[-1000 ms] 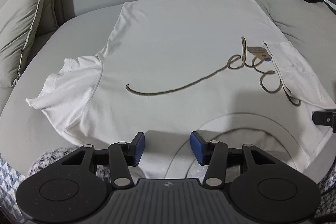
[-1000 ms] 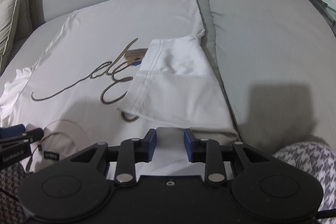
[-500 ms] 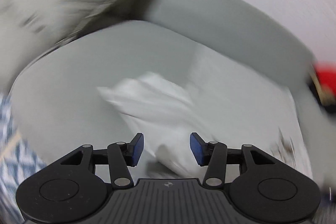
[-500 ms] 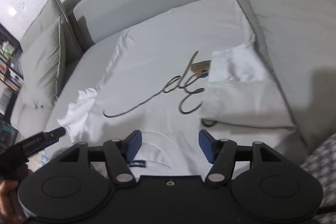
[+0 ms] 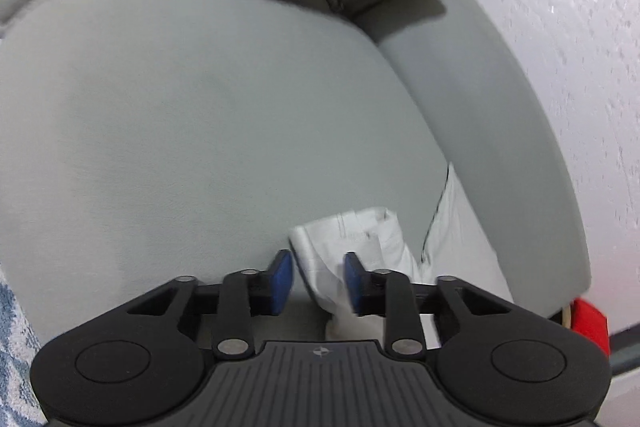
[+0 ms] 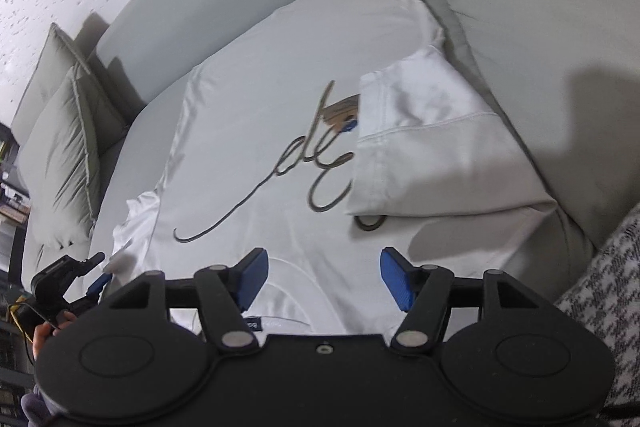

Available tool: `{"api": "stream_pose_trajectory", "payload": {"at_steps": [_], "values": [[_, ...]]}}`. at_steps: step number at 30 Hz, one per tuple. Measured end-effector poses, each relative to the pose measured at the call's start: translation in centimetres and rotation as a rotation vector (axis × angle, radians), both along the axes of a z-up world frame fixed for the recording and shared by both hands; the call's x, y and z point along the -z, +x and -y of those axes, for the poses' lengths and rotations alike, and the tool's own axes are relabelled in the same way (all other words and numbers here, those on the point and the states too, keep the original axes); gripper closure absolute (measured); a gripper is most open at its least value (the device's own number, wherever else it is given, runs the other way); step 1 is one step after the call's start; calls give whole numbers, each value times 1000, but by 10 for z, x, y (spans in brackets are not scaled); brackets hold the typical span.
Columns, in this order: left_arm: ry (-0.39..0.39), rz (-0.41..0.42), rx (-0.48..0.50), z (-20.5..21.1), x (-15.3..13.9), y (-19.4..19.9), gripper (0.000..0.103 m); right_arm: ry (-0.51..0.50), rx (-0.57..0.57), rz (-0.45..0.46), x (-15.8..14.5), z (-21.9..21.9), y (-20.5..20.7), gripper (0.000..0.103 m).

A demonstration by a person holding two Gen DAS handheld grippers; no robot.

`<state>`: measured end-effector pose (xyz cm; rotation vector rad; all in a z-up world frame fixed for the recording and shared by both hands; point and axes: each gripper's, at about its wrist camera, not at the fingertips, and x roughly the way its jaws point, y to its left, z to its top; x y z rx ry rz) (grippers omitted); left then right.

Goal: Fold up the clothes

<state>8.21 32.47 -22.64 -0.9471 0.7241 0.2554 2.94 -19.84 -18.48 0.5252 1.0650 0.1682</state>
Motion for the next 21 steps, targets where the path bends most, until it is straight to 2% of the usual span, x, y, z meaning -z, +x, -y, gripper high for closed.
{"api": "stream_pose_trajectory", "payload": {"at_steps": [1,2,3,6,10,13,15,16,18,19,20,21], "values": [[4,-11,9,1,1,4,87,-2,3,-3,1,1,0,42],[11,-21,16,1,1,7,98,-3,4,-5,2,1,0,42],[33,-27,17,3,-1,8,103,-3,4,-8,3,1,0,42],[180,-11,43,20,-18,9,103,-4,2,-12,6,1,-2,42],[455,59,163,73,-61,19,103,-1,9,-17,9,5,-3,42],[686,146,326,138,-92,18,103,8,17,-18,11,10,-3,42],[831,178,474,189,-100,17,103,16,21,-18,13,13,-3,42],[891,167,559,213,-97,16,103,21,24,-19,14,14,-3,42],[984,89,739,257,-81,14,99,30,29,-25,15,17,-3,42],[1011,26,808,273,-70,13,89,35,32,-27,15,19,-4,42],[1014,-22,849,280,-62,10,85,41,35,-27,15,20,-4,40],[985,-41,861,277,-58,7,85,49,34,-26,15,22,-4,38]]}}
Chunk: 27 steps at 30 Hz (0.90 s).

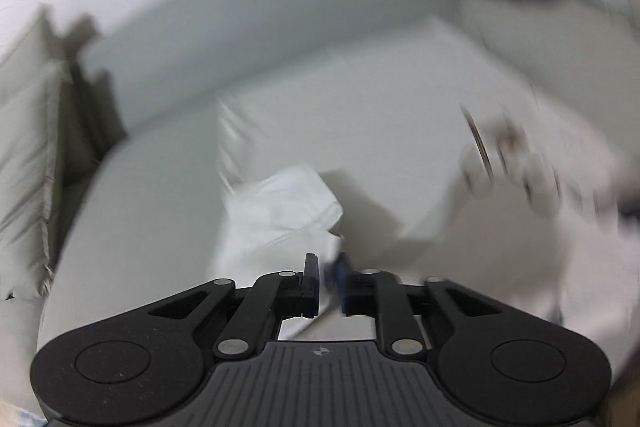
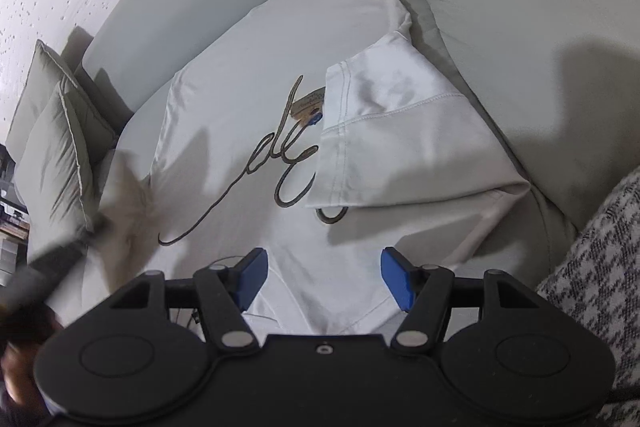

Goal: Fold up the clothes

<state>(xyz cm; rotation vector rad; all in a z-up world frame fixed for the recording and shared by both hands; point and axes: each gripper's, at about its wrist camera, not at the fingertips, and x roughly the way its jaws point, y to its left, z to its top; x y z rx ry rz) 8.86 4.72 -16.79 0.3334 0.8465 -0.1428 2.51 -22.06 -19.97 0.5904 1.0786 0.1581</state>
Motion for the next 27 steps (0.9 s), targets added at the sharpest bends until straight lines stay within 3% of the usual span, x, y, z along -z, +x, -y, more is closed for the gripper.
{"api": "stream_pose_trajectory", "payload": {"at_steps": [2,4,7,10,11,12,14,18,22,23,25,27], "values": [[-50,-50,-12,-7,4,-8,73,14,-3,5,-2,5,-2,36],[-172,-27,-69,-32,-8,-19,63,22,-1,19,-5,10,-4,35],[-326,20,-215,-80,-25,-28,57,36,16,43,-9,17,-6,35],[-519,17,-454,-134,-24,-22,58,50,35,68,-8,21,-5,39],[-567,-1,-524,-151,-19,-19,64,53,42,74,-8,22,-5,45],[-603,-28,-569,-163,-12,-14,66,49,45,79,-7,21,-4,57],[-653,-95,-593,-176,3,-2,70,30,41,84,-5,19,-4,64],[-716,-214,-547,-172,26,11,82,7,19,89,-6,16,-4,64],[-772,-253,-515,-174,34,7,86,3,29,87,-6,21,-5,63],[-770,-270,-517,-174,36,8,99,3,33,84,-5,22,-6,63],[-722,-289,-517,-174,37,10,96,-5,36,78,-2,22,-5,63],[-626,-297,-492,-164,33,15,94,-18,35,74,0,21,-4,63]]}}
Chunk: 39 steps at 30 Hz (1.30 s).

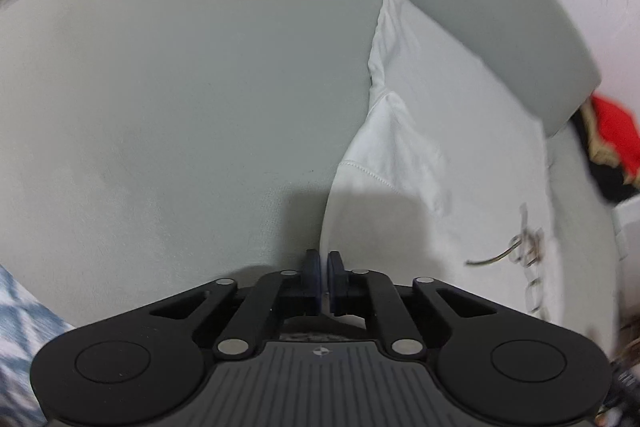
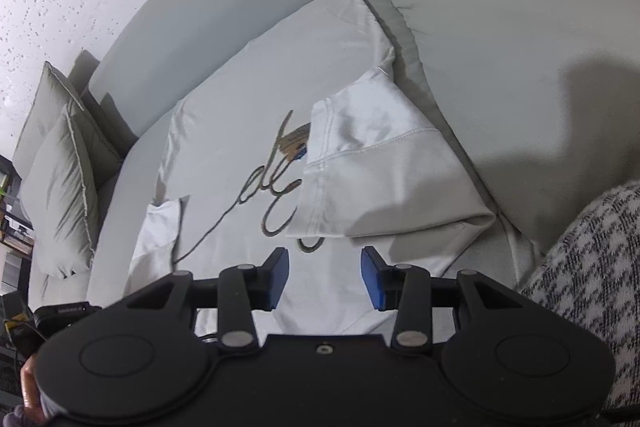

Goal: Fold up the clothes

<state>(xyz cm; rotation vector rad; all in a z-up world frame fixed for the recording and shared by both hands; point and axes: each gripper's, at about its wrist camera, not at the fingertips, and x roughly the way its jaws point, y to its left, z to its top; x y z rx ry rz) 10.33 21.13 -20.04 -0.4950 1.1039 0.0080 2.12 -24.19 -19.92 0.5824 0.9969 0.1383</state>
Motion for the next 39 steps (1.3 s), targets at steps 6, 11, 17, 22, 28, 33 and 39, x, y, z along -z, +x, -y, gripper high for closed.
{"api": "stream_pose_trajectory", "payload": {"at_steps": [6,11,17,22,28,33,39], "values": [[404,6,166,51,-37,11,68,9,5,9,-7,6,2,55],[439,259,153,67,-57,6,92,-83,65,98,-16,18,17,79],[488,158,103,79,-4,65,98,-303,67,57,13,6,92,86],[584,43,154,81,0,51,92,-408,55,-12,29,4,85,85],[694,-13,239,69,-16,0,92,-351,33,-84,14,23,27,76],[600,51,186,65,-39,-24,91,-312,22,-33,-13,24,9,76],[496,191,239,125,-47,-30,88,-212,-79,26,-22,-9,25,77]]}}
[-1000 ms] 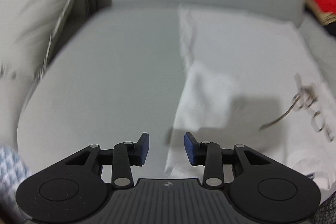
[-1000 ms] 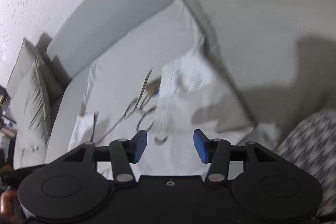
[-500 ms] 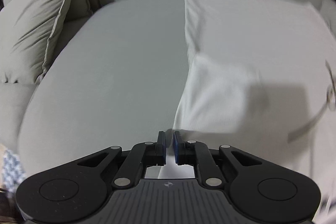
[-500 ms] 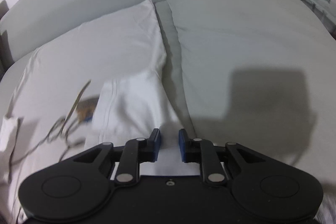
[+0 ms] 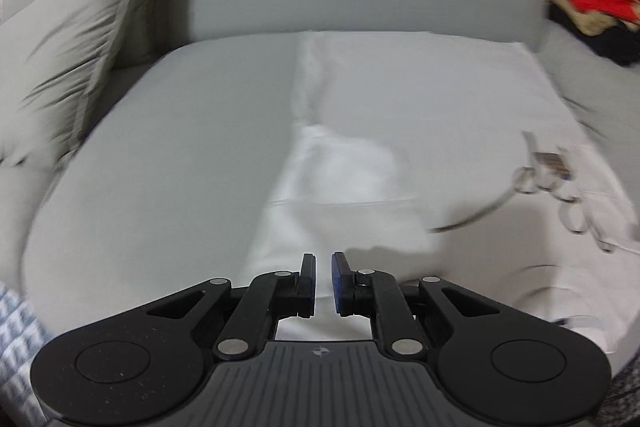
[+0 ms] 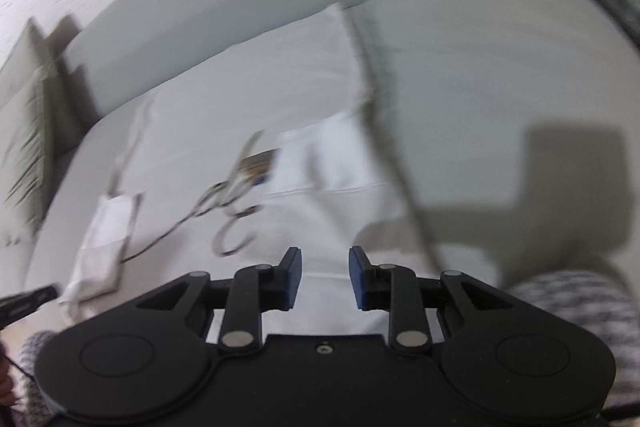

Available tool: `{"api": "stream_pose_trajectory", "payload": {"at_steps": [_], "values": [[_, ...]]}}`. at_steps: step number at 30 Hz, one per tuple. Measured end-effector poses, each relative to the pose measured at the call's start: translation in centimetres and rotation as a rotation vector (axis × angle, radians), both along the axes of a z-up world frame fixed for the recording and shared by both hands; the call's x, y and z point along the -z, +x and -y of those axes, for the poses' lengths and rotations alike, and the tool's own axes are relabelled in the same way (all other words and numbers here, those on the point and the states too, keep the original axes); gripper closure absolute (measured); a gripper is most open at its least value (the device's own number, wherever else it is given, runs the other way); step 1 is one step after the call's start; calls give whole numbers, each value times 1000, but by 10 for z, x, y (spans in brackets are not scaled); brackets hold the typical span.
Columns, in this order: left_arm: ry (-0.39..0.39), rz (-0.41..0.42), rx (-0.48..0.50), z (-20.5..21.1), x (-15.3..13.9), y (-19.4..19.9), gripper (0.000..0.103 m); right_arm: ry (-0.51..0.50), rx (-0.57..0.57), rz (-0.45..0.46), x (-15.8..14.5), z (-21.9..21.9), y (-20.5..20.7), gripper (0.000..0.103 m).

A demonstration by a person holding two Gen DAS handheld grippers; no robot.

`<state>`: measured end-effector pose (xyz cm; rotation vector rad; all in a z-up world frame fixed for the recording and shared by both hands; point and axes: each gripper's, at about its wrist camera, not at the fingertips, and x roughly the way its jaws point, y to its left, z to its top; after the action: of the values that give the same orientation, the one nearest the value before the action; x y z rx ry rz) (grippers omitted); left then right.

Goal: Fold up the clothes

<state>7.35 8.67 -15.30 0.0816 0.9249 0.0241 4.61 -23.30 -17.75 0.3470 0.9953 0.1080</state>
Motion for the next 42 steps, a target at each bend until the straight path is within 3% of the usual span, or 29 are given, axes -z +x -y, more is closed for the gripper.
{"api": "stream_pose_trajectory", "payload": {"at_steps": [5,8,10,13,15,17,22,24,26,28,31,36,39,42], "values": [[34,-61,113,55,31,-7,88,-10,-110,13,9,-38,6,78],[122,-40,174,75,42,-29,97,-30,-159,-55,25,-46,-5,78],[153,-53,194,77,43,-41,98,-51,-195,-33,26,-48,-23,78],[119,-137,166,63,42,-48,99,-48,-240,-80,22,-47,-39,78],[81,-198,145,52,41,-53,100,15,-240,-174,24,-42,-44,79],[-3,-224,143,41,35,-57,91,81,-219,-238,26,-36,-49,79],[-68,-31,100,19,-23,-52,86,186,-181,-67,-26,-22,-49,78],[-92,76,87,12,-56,-47,78,216,-177,25,-57,-16,-45,73],[-110,165,70,4,-84,-40,64,227,-173,118,-90,-9,-41,65],[-122,245,55,-3,-108,-33,61,237,-166,197,-117,-2,-35,59],[-93,298,51,-7,-127,-13,57,220,-155,282,-145,1,-19,49],[-49,273,9,-14,-117,44,56,122,-115,339,-147,8,31,31],[-59,227,-32,-28,-92,87,52,116,-52,291,-124,18,75,17],[-67,180,-99,-46,-56,135,37,141,33,206,-89,34,121,16]]}}
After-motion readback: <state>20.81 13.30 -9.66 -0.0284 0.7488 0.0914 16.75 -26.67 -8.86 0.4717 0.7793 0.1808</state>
